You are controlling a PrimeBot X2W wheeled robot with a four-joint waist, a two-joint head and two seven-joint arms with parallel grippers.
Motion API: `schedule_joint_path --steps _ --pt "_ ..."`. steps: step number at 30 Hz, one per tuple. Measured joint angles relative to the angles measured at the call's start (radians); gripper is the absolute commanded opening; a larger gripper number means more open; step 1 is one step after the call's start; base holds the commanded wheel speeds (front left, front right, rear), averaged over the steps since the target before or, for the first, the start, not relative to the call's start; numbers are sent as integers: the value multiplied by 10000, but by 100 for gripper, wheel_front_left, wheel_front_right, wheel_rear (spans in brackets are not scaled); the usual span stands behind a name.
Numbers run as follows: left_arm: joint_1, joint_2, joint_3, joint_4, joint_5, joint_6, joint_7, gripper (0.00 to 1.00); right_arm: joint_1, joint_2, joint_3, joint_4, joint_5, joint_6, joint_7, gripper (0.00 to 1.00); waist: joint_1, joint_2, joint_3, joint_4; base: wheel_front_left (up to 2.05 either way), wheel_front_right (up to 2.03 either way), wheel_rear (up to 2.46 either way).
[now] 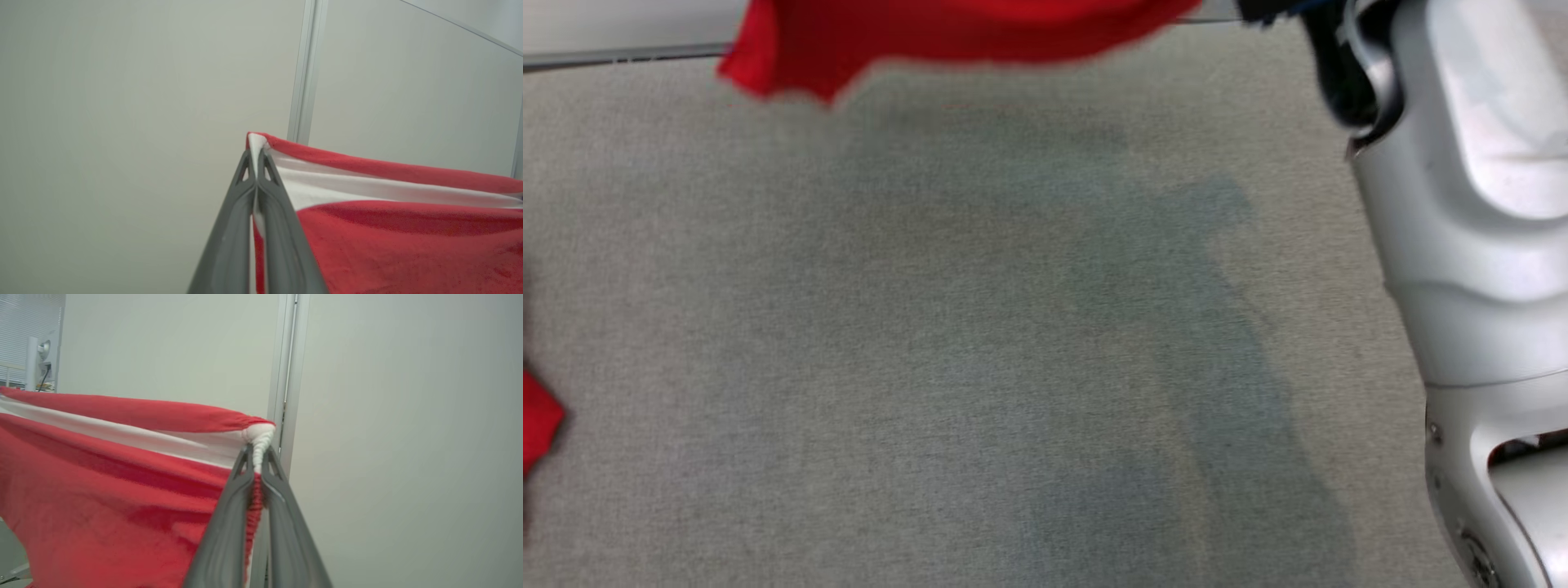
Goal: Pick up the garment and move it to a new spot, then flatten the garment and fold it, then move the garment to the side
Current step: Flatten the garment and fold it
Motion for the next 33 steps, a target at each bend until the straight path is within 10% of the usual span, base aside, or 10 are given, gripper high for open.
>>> schedule_joint_path --steps 13,33 --pt "2784 -1394 -13 -491 420 6 -15 0 2856 -31 -732 -1001 -1141 -6 -8 0 -3 0 82 781 0 0 0" --pt "9154 -3526 1340 -86 1281 10 -23 0 10536 -27 8 -3382 811 -8 -4 0 -5 -2 -2326 473 0 0 0"
